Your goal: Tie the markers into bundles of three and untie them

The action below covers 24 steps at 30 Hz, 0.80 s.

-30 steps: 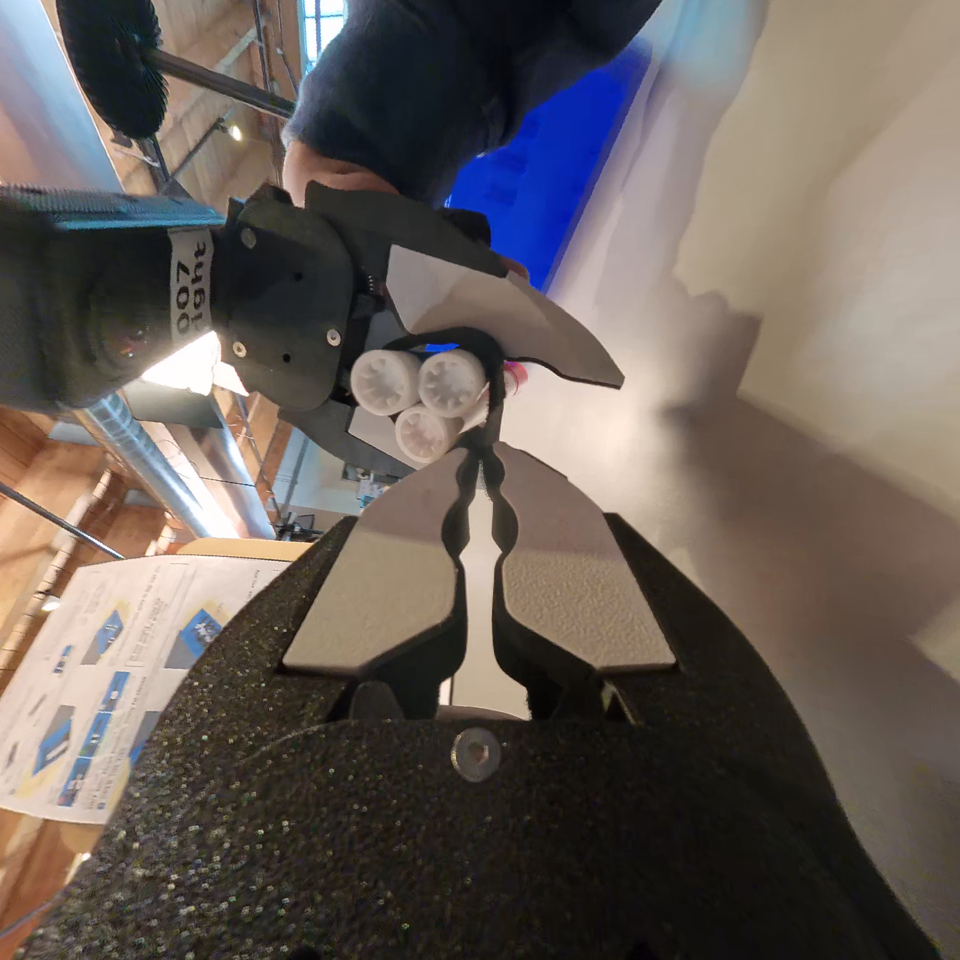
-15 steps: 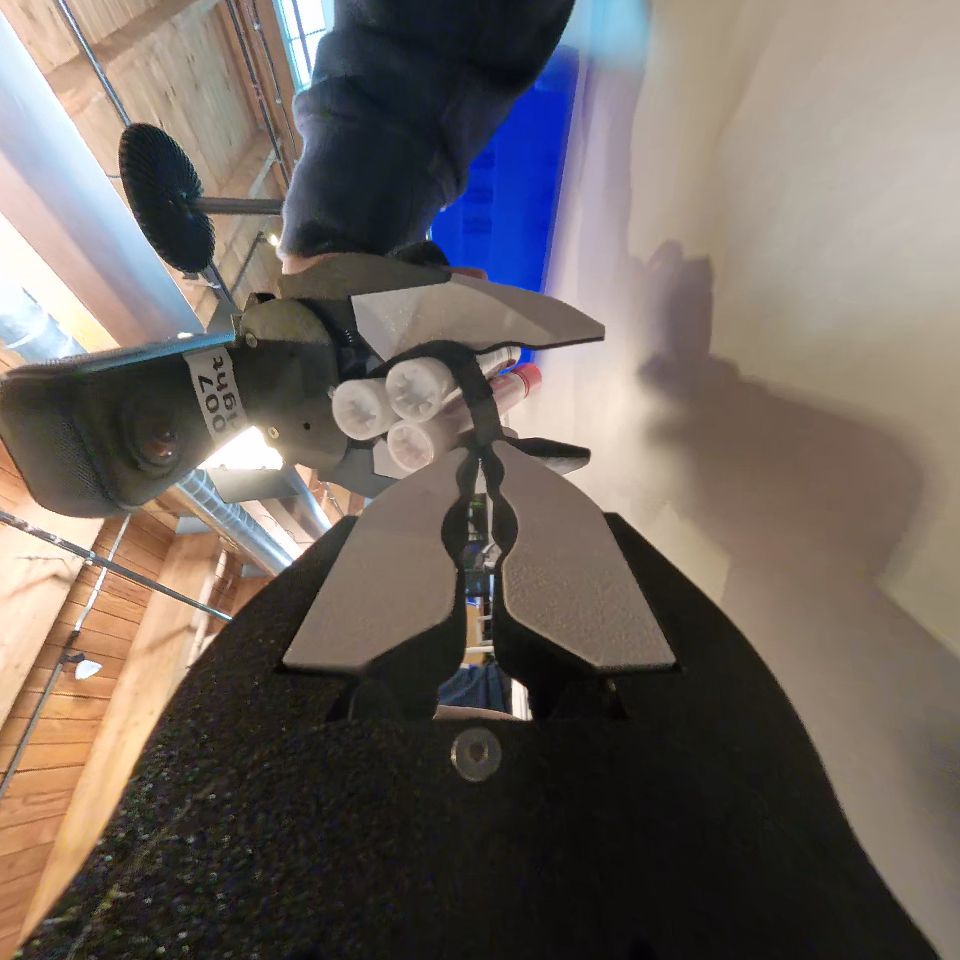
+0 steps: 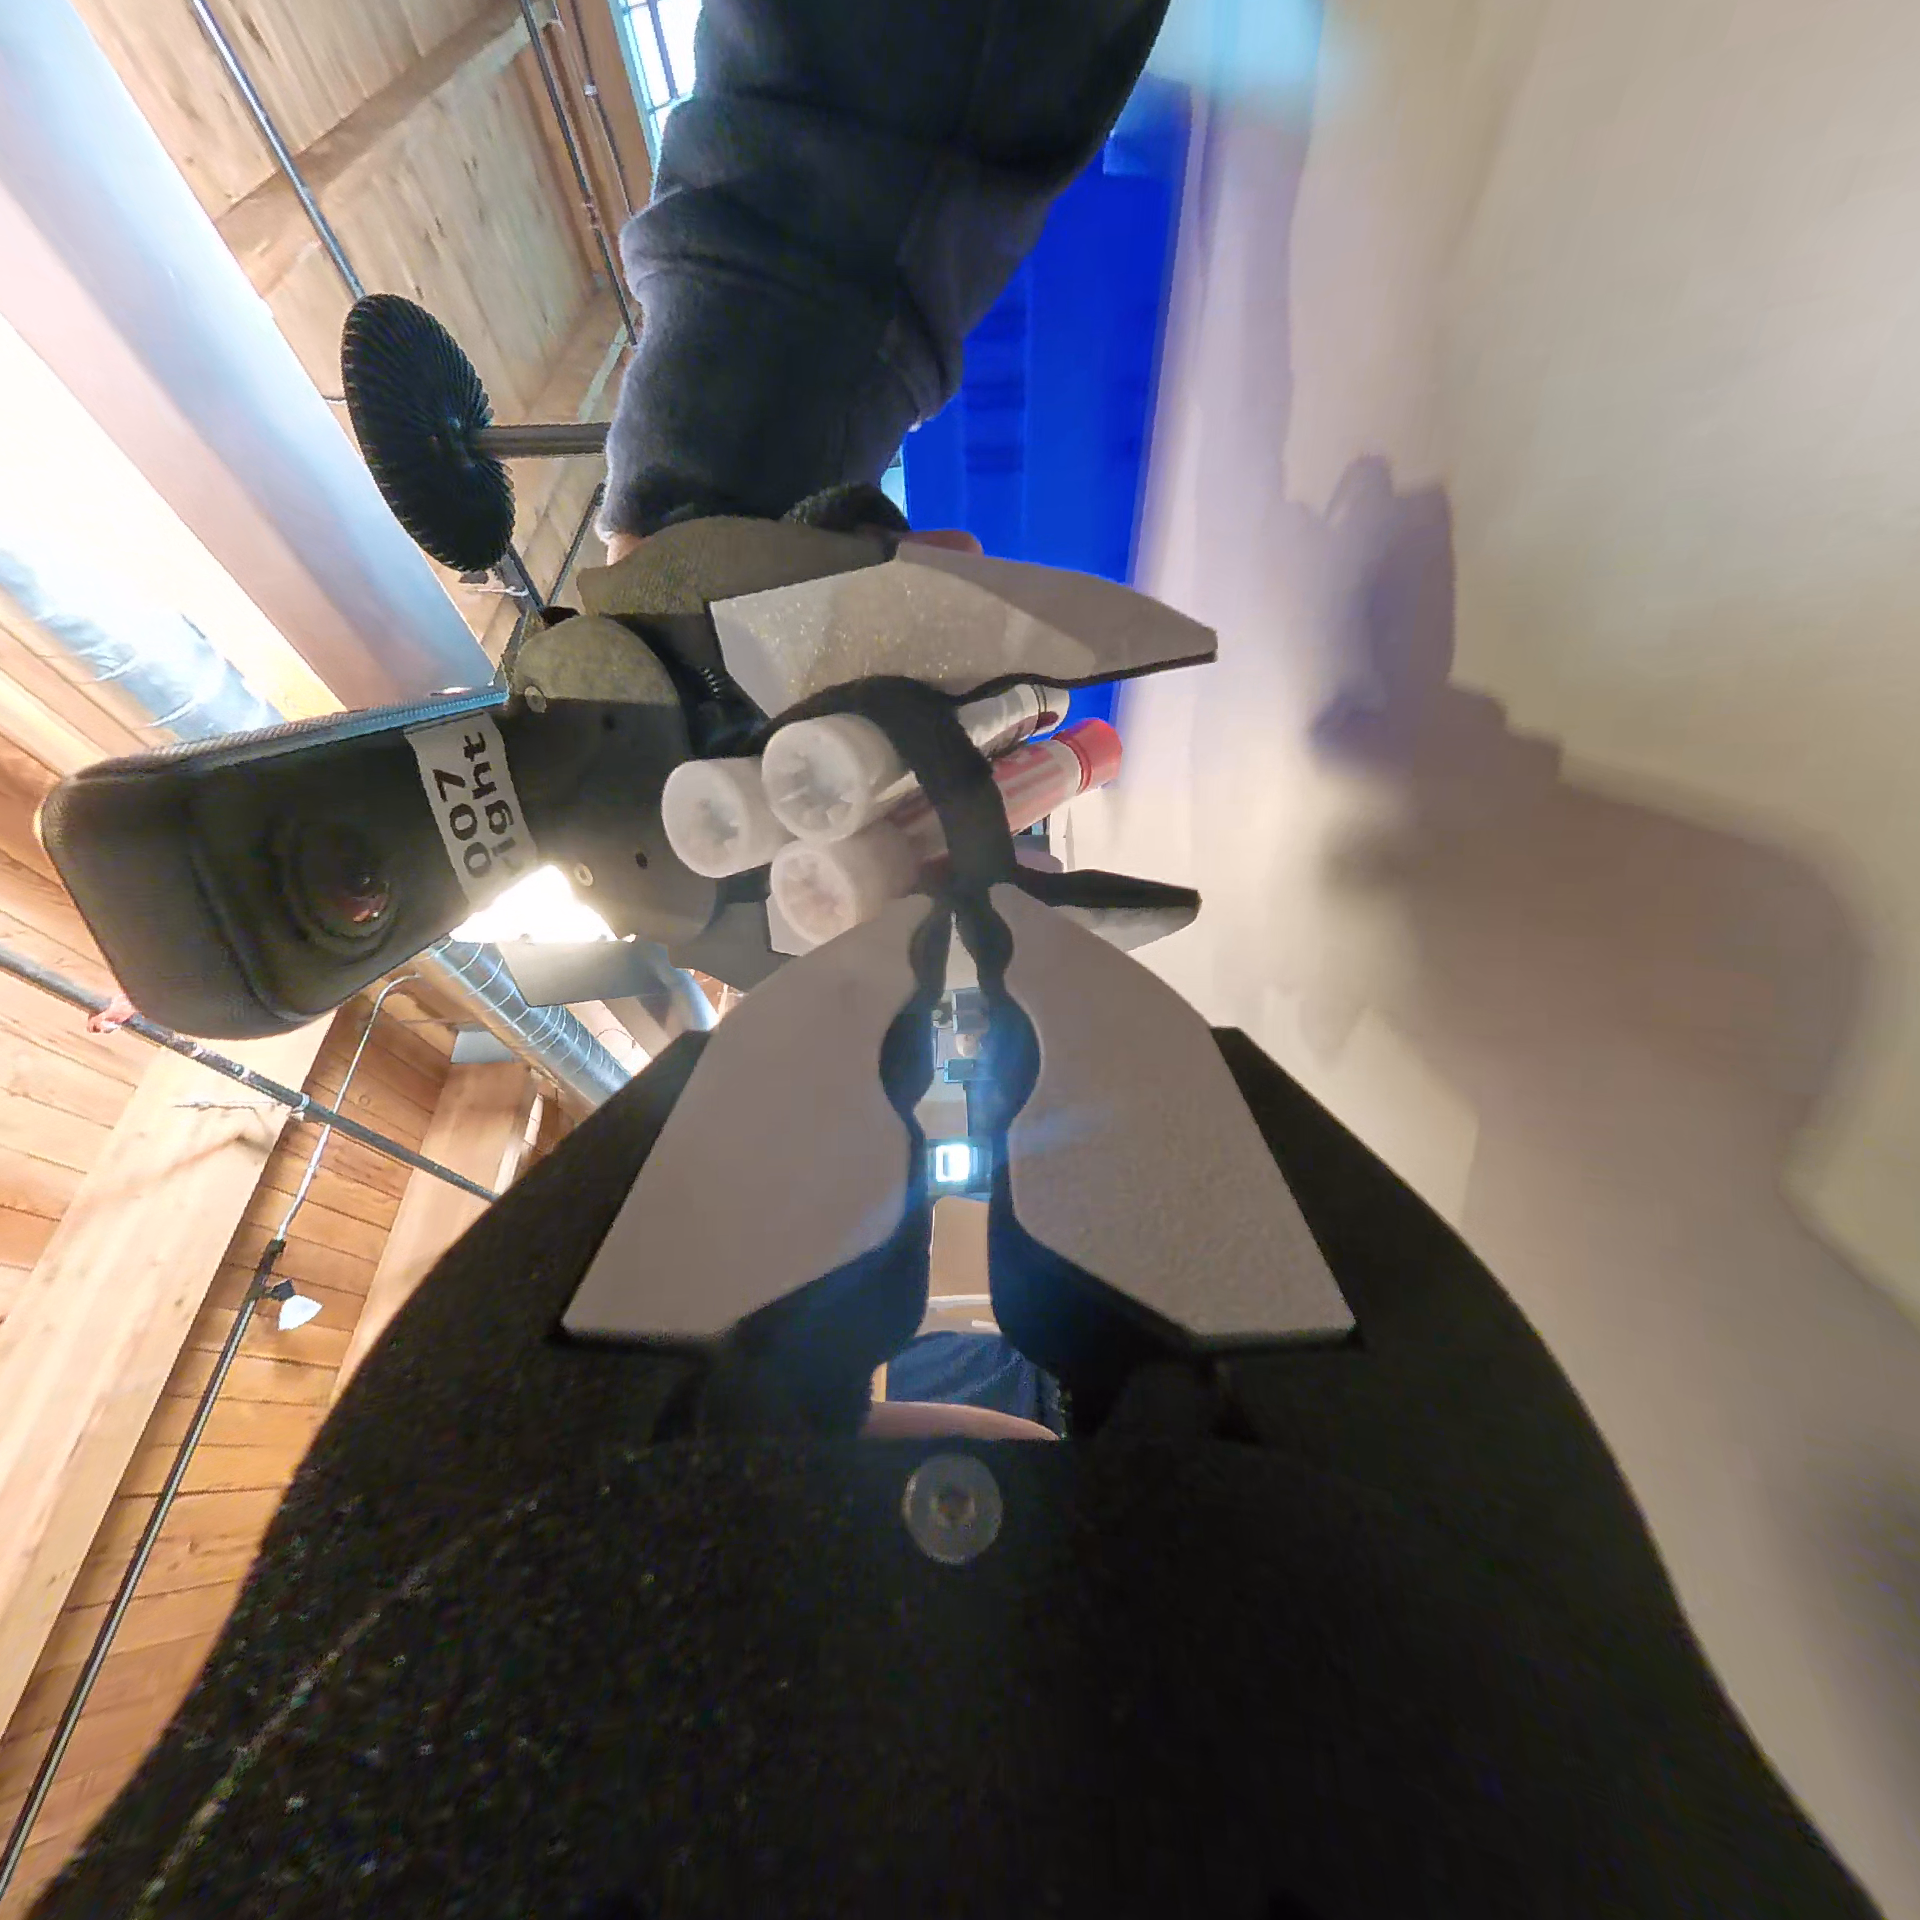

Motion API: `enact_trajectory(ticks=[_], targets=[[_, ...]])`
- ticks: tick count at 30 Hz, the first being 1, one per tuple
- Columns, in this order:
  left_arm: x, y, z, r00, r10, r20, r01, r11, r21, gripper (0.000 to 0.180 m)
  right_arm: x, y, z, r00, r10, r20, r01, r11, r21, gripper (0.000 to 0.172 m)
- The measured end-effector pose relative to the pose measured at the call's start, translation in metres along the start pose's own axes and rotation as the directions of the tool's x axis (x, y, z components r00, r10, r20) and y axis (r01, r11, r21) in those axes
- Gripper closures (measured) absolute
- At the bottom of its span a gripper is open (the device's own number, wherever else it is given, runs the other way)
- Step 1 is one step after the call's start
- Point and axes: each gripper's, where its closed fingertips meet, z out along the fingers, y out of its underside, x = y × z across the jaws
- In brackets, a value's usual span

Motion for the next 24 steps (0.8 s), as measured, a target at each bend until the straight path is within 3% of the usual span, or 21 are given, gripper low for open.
enact_trajectory(ticks=[24], targets=[[-0.0077,0.0079,0.0014,0.996,-0.037,0.086,0.042,0.998,-0.049,0.174,-0.0011,-0.0037,-0.0048,1.000,-0.008,-0.021,0.009,1.000,0.030,0.130]])
